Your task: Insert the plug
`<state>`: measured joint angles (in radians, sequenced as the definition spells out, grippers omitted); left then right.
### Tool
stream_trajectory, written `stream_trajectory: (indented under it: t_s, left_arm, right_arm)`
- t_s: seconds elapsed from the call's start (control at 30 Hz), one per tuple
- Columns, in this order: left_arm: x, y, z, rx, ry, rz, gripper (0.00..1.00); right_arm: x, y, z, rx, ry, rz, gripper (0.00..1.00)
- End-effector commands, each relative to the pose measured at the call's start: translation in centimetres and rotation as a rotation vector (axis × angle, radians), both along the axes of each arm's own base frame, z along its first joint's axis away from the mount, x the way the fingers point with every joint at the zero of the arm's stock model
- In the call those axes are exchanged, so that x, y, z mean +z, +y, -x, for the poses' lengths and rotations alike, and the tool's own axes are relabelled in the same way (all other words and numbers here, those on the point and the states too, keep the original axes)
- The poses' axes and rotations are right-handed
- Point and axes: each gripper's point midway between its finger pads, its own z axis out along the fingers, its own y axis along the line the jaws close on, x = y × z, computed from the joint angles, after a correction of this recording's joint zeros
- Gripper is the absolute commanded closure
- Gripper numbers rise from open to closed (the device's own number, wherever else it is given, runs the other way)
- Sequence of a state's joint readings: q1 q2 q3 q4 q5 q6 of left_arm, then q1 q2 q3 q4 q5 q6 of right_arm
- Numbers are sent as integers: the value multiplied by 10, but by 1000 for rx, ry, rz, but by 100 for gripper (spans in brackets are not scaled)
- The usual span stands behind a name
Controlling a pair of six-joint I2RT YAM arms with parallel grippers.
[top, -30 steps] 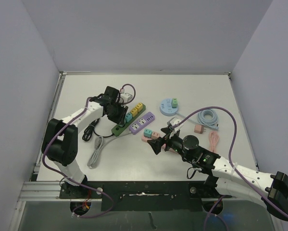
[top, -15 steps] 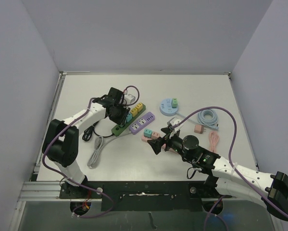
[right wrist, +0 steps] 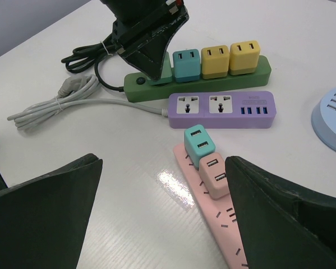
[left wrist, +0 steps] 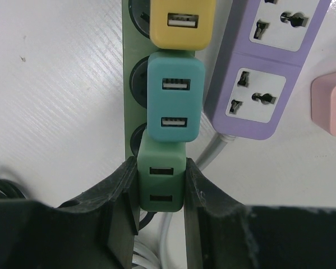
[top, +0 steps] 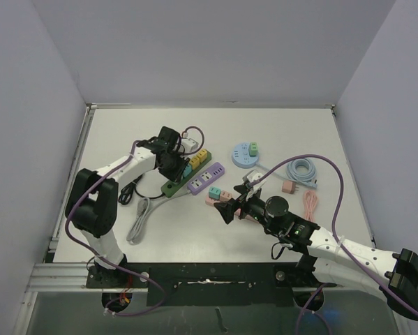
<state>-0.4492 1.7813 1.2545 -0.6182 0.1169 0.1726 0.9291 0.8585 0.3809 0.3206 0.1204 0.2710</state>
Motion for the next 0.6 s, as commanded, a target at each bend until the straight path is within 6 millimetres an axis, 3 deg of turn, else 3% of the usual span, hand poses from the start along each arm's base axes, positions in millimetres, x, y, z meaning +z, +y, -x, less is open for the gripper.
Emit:
stream_trajectory:
  t_s: [0.0, 0.13, 0.37, 0.57]
  left_arm:
    - [-66, 53, 25, 26, 118, -266, 100]
    - [-88, 70, 34, 26, 166, -357, 100]
    - [-122, 76, 48, 32, 249, -399, 100]
    - [-119, 76, 53, 41, 257, -384, 100]
  right_arm:
    - [19, 0, -7, -27, -43, -58, 4]
    - [20, 0, -8, -28, -47, -56, 3]
    - [21, 0, -8, -26, -53, -60, 3]
    - [24, 0, -8, -24, -57, -67, 3]
